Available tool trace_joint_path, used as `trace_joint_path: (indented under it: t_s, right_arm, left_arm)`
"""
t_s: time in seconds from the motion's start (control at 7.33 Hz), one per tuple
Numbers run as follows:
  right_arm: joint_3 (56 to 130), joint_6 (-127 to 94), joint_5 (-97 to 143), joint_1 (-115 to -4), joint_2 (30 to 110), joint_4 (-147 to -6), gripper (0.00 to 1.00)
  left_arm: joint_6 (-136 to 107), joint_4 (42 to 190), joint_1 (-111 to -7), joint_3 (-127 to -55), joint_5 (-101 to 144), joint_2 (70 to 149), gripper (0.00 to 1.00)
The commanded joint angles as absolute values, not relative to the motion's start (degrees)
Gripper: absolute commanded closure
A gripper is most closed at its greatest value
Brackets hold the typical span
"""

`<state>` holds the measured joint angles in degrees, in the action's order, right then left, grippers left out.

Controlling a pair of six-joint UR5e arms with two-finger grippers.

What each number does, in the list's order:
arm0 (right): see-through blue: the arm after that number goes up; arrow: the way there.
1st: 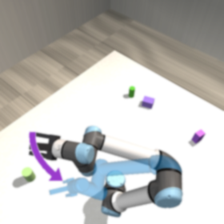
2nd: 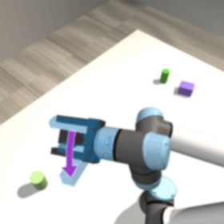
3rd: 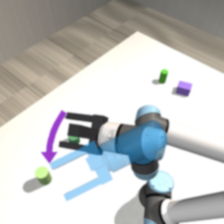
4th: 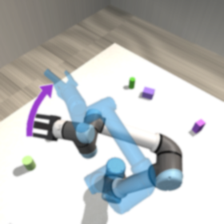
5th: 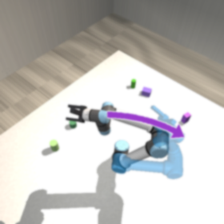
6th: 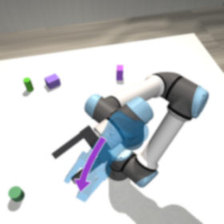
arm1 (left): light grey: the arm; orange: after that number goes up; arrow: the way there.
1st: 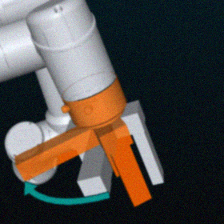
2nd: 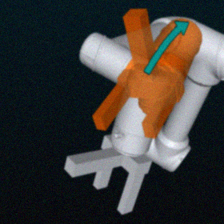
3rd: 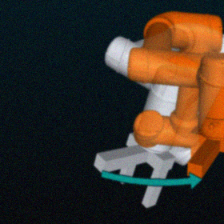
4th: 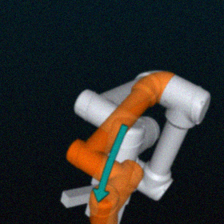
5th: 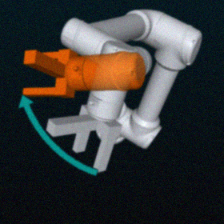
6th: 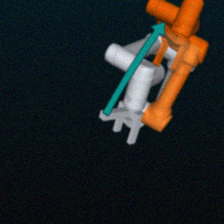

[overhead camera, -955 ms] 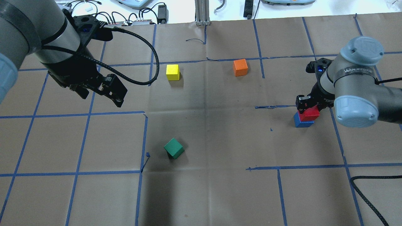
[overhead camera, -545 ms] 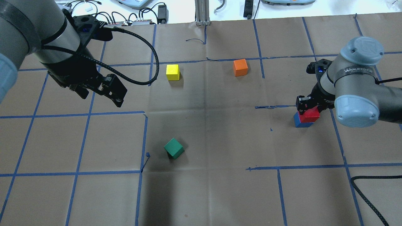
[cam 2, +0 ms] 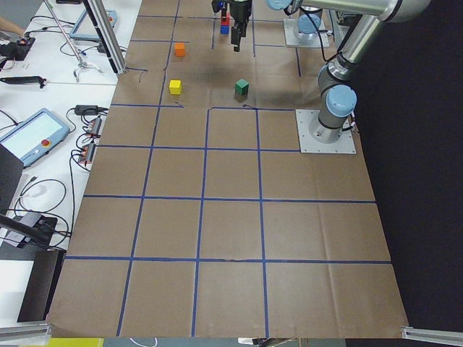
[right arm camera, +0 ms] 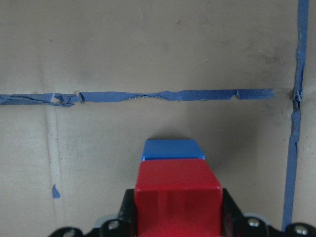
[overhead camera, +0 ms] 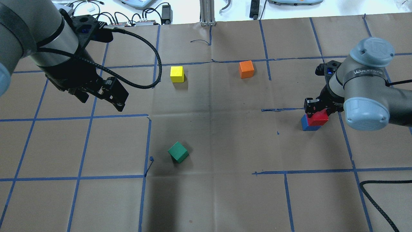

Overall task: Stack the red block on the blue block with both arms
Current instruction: 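Lower the red cube onto the blue cube with the right gripper, then open the right gripper and raise it off the stack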

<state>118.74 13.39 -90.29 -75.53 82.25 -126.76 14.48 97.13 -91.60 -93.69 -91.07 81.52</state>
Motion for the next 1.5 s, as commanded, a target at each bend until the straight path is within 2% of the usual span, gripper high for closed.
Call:
trace_joint_path:
  t_s: [0.0, 0.14, 0.27, 0.82, 1.36]
  right_arm:
    - [118.74, 13.36, -90.44, -75.50, 82.18, -126.91, 0.41]
    - [118.74, 13.36, -90.44, -75.59, 82.18, -127.09, 0.03]
    - [118.65, 13.36, -90.87, -75.59, 82.26, -126.92, 0.00]
    - [117.25, 13.36, -92.89, -75.67, 85.41, -124.47, 0.00]
    - [104.71, 10.56, -92.02, -78.38, 91.40, -105.59, 0.00]
  left_arm:
    - [14.07, 97.47, -91.67, -94.21, -91.05, 81.21, 0.00]
    - [13.98, 97.38, -91.67, -95.35, -90.97, 80.78, 0.00]
    - [13.97, 97.21, -91.67, -96.14, -90.88, 80.16, 0.00]
    - [14.24, 96.77, -91.67, -96.86, -90.97, 79.89, 0.00]
    - [14.24, 96.86, -91.67, -96.94, -90.97, 79.89, 0.00]
